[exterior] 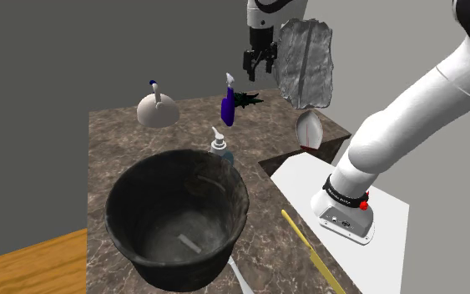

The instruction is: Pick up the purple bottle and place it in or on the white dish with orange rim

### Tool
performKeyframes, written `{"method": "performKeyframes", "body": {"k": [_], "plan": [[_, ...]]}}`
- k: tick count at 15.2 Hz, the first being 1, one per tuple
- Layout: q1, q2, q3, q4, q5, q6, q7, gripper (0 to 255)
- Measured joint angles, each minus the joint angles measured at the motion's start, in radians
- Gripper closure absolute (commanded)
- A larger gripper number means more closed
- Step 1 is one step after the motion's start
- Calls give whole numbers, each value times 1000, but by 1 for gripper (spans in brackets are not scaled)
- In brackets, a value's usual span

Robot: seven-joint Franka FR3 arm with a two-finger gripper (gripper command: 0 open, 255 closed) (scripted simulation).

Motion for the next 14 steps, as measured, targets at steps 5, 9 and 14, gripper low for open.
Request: {"method": "performKeyframes", "body": {"k": [5, 9, 14], "plan": [[-14, 170, -19, 121, 2, 57, -5, 0], [-28, 336, -34, 267, 9, 84, -16, 0], [-36, 473, -41, 385, 19, 106, -17, 0]]}}
